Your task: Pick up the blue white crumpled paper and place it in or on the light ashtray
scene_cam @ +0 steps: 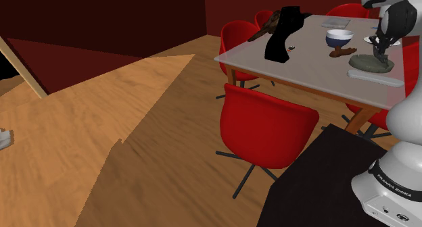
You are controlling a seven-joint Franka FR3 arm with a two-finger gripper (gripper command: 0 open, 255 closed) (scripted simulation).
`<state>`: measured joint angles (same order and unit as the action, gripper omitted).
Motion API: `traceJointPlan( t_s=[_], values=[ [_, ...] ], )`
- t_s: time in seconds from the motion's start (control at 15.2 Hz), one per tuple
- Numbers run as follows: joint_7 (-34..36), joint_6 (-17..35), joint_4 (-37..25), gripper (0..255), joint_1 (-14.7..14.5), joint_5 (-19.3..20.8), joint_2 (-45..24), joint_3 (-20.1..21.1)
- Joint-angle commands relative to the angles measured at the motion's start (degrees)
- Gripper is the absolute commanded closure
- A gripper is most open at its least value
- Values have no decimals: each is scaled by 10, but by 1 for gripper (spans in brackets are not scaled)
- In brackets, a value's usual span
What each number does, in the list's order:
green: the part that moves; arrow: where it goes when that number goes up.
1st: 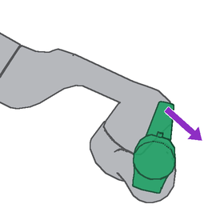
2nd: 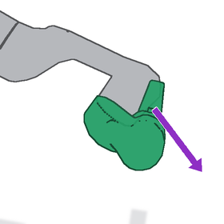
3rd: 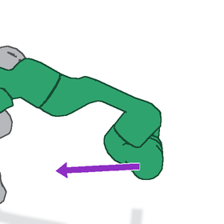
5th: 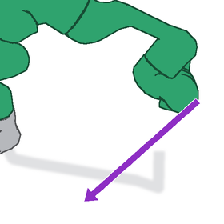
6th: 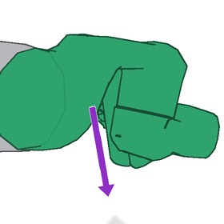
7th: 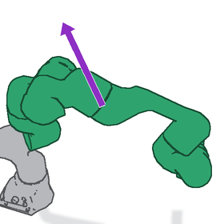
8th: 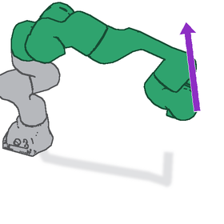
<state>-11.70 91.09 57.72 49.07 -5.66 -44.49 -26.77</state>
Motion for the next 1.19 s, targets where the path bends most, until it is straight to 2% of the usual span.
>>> traceJointPlan(
  t_s=[0.0, 0.4, 0.92, 0.99, 1.12],
  values=[
    [1, 16, 19, 255, -2, 1, -1, 0],
    [4, 59, 60, 255, -8, -2, -5, 1],
    [5, 62, 62, 255, -9, -2, -6, 1],
    [4, 61, 61, 0, -8, -2, -7, 1],
    [5, 60, 60, 0, -8, -2, -7, 1]
  ],
)
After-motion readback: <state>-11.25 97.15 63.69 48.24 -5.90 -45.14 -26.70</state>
